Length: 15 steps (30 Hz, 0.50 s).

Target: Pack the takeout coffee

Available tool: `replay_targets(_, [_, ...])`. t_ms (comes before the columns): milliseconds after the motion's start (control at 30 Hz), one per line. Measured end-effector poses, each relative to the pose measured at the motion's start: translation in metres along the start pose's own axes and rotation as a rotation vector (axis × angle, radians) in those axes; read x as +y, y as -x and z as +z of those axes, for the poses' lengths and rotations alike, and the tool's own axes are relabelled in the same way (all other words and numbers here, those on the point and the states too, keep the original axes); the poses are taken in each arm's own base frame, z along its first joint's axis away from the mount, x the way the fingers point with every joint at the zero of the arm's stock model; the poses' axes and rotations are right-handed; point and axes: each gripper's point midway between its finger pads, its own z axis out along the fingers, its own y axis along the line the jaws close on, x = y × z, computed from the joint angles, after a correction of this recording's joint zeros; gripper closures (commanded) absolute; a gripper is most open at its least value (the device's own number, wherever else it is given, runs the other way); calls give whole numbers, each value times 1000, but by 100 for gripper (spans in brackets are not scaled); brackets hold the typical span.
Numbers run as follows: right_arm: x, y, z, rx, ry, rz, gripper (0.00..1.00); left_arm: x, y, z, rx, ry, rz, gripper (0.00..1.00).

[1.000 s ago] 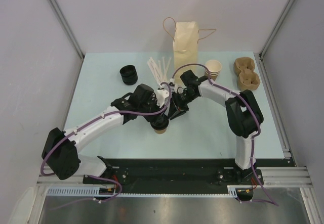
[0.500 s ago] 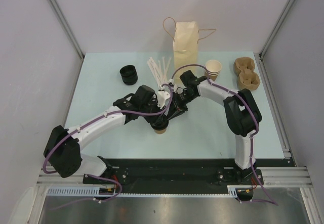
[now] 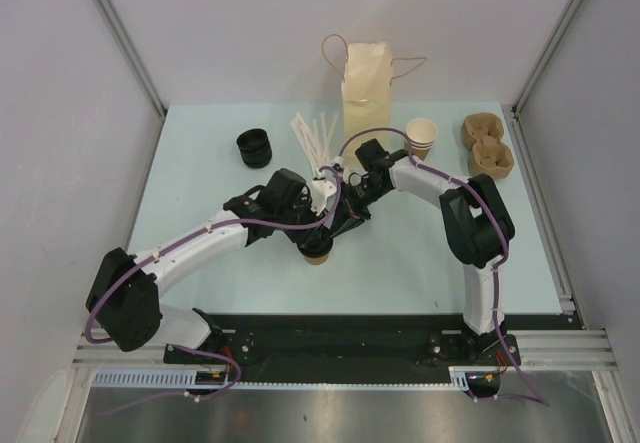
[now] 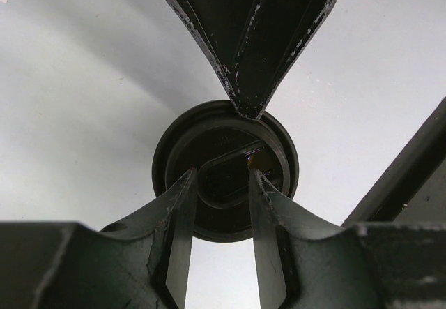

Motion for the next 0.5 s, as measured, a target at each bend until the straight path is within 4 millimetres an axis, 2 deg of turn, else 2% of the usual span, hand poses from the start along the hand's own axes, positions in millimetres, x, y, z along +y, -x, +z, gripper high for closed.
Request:
replay_targets(200, [4, 0, -3, -5, 32, -13, 83, 0, 0, 0, -2, -1, 0, 60])
replay_targets(500, [8, -2, -14, -46, -3, -42, 83, -2, 3, 2, -14, -13, 2, 60])
